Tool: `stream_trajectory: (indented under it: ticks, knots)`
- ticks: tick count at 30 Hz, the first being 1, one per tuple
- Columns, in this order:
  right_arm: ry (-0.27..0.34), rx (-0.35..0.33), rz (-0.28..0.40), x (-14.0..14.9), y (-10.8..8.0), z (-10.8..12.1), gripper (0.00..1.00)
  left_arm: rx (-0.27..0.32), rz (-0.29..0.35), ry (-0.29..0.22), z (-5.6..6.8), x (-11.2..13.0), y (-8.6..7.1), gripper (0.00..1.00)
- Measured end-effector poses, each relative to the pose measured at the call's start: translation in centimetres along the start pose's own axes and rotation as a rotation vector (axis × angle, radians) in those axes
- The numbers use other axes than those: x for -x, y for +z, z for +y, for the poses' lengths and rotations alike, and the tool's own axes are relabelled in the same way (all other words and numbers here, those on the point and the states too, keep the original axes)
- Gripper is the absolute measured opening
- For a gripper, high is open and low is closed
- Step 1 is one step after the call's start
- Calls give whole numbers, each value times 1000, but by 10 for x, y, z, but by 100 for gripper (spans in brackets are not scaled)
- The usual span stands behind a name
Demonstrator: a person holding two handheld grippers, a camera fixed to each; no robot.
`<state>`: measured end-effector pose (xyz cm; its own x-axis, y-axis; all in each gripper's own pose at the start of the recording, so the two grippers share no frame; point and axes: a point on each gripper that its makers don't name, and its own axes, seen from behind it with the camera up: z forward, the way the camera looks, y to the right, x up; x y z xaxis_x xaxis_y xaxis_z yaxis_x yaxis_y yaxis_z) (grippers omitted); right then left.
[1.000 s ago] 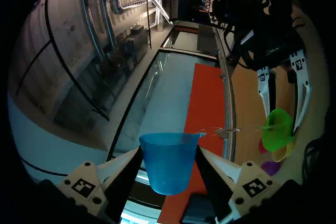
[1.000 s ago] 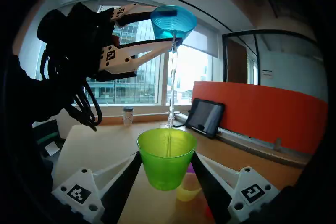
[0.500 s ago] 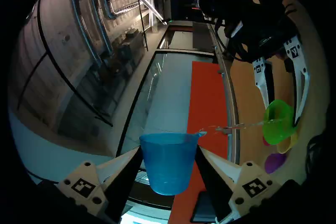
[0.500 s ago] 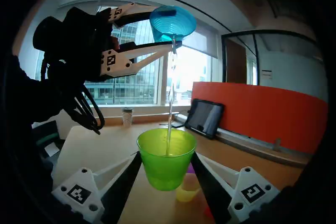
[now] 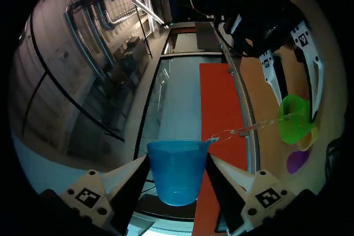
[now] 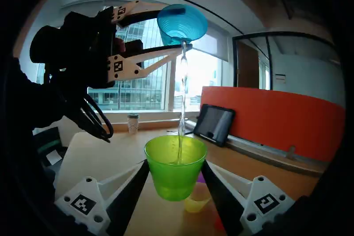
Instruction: Pour water
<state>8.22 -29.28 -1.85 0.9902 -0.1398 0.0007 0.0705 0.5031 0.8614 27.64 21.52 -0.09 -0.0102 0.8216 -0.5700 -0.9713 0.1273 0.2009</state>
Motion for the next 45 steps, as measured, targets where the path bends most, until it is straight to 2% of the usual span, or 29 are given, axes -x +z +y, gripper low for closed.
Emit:
stream_trajectory:
  ticks: [15,24,36,41,45]
  knots:
    - [2,6,7,-1,0,1,87,-15,22,120,0,-10,-1,85]
    - [2,9,9,-2,1,2,87,-20,26,137,4,-13,-3,85]
    - [1,10,14,-5,2,2,87,-16,27,91,1,-12,-1,85]
    - [0,13,17,-6,2,3,87,-1,20,10,4,-8,1,85]
    - [0,18,19,-7,2,4,87,15,12,-86,8,-4,3,85]
